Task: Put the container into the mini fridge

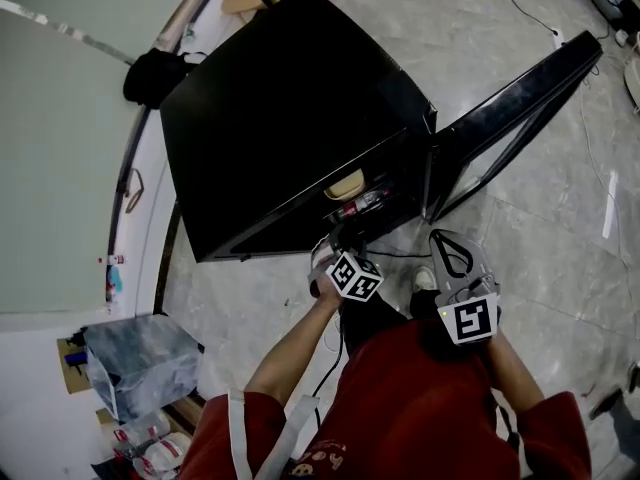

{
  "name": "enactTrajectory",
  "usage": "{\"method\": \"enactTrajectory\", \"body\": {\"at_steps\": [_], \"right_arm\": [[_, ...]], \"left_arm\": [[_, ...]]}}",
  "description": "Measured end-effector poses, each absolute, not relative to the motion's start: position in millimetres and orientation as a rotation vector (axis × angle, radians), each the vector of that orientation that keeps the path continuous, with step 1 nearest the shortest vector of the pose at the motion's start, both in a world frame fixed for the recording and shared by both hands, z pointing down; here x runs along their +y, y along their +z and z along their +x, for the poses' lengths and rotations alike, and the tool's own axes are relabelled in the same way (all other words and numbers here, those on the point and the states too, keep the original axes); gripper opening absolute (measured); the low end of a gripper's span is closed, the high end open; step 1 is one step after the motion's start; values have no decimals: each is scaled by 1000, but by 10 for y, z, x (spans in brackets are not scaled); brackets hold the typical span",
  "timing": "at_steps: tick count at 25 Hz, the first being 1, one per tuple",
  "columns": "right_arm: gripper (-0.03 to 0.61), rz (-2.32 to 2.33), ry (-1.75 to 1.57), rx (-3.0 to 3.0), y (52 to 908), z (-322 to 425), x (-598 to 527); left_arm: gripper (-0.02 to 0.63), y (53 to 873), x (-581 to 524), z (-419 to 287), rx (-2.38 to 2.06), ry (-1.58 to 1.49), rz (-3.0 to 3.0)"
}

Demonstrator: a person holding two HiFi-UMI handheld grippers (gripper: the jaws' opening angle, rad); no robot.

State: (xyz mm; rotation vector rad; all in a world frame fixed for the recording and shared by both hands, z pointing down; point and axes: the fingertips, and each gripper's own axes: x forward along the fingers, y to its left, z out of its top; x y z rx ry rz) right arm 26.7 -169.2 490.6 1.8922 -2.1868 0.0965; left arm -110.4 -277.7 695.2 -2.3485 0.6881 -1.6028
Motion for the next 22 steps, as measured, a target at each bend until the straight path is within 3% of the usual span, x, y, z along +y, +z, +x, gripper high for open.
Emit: {"method": "enactTrajectory", "body": {"at_steps": [22], "right_arm": [[0,1548,9,-2435,4742,-601,-1977]], "left_arm": [[207,5803,-2036,-2130,1534,-1130,-2645]]}}
